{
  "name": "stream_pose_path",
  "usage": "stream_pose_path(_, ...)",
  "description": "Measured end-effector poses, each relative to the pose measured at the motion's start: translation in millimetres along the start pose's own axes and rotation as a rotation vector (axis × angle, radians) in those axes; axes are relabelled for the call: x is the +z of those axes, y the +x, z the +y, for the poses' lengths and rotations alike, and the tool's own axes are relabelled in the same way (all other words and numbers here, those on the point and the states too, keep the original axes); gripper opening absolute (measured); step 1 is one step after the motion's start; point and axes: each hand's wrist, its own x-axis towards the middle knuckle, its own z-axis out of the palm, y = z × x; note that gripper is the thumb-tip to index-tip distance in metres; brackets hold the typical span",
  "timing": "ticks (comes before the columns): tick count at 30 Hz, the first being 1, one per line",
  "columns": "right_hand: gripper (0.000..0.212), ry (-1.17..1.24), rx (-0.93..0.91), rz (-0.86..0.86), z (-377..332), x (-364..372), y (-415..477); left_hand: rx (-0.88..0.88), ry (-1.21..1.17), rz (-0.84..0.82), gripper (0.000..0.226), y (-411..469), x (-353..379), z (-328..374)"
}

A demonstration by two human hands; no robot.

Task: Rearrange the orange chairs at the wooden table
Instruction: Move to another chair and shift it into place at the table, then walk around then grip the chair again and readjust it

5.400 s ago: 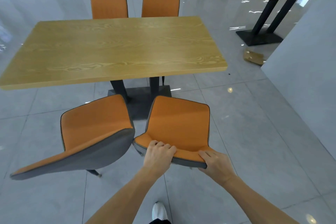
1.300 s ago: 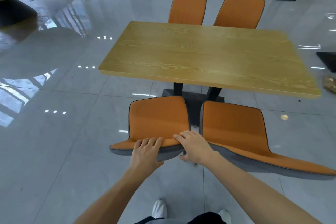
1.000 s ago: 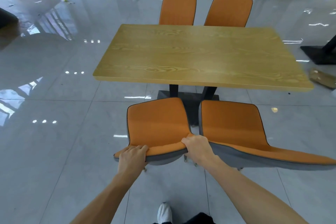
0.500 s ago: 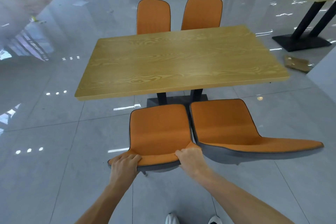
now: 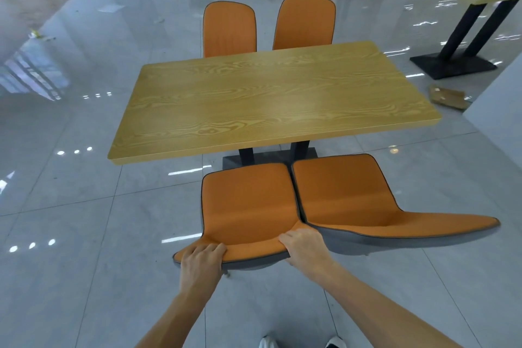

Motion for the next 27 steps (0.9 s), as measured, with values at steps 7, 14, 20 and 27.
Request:
stream_pose_path(7,0.051,0.189,-0.053,-0.109,9.4,-28.1,-15.5,0.031,0.033,-0.127,0.045,1.3,-11.9,5.9)
stream_pose_path(14,0.036,0.074,0.069,-0.032,45.6,-53.6,-48.8,0.161,-0.264,-0.161,0.033,27.9,-33.2,78.3)
stream_pose_path(20,0.027,-0.03,0.274,0.124,89.7,-70.4,-95.6,0.303,-0.219,-0.067,0.02,57.9,-41.5,164.7)
stream_pose_path(27,0.025,0.003,0.435,0.198,176.5,-79.0,-166.4,0.476,-0.178,0.051,0.025,94.4,-52.0,300.0)
